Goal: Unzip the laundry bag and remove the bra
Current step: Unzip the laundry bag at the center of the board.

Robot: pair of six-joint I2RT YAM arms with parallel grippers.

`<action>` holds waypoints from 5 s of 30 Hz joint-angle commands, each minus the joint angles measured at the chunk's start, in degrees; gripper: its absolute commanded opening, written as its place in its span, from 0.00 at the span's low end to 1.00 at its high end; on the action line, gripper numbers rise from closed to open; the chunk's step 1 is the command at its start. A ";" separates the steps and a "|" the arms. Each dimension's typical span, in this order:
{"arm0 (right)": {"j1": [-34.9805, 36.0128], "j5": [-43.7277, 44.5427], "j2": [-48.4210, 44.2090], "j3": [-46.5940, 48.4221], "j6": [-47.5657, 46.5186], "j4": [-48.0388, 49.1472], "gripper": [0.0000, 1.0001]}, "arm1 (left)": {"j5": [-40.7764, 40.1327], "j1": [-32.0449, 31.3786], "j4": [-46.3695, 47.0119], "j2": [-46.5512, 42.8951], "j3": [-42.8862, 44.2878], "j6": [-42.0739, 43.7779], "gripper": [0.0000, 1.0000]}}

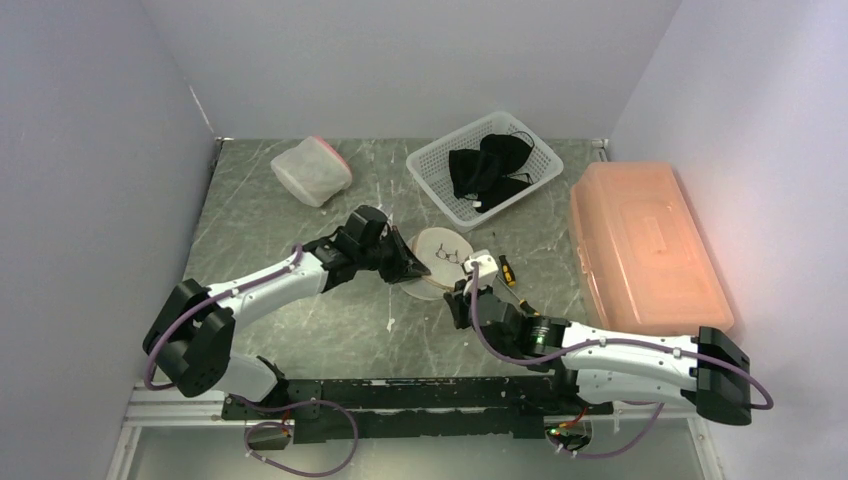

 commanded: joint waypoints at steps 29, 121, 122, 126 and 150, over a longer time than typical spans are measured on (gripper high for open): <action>-10.09 1.52 -9.22 -6.14 0.82 1.87 0.00 | 19.52 11.36 -19.54 -1.95 14.31 33.33 0.03; 1.80 13.49 -10.10 -6.23 -1.55 1.43 0.00 | -5.23 4.54 -23.48 -5.65 10.34 22.06 0.03; 1.76 12.83 -10.94 -6.50 -2.43 1.88 0.00 | -5.17 4.63 -24.04 -5.34 11.21 22.83 0.03; 1.77 11.08 -13.33 -7.54 -5.22 2.77 0.00 | -4.03 4.89 -25.59 -3.41 15.12 26.49 0.03; 1.77 6.03 -7.36 -4.11 -2.78 5.57 0.00 | 2.18 4.42 -21.13 -22.55 0.03 6.84 0.94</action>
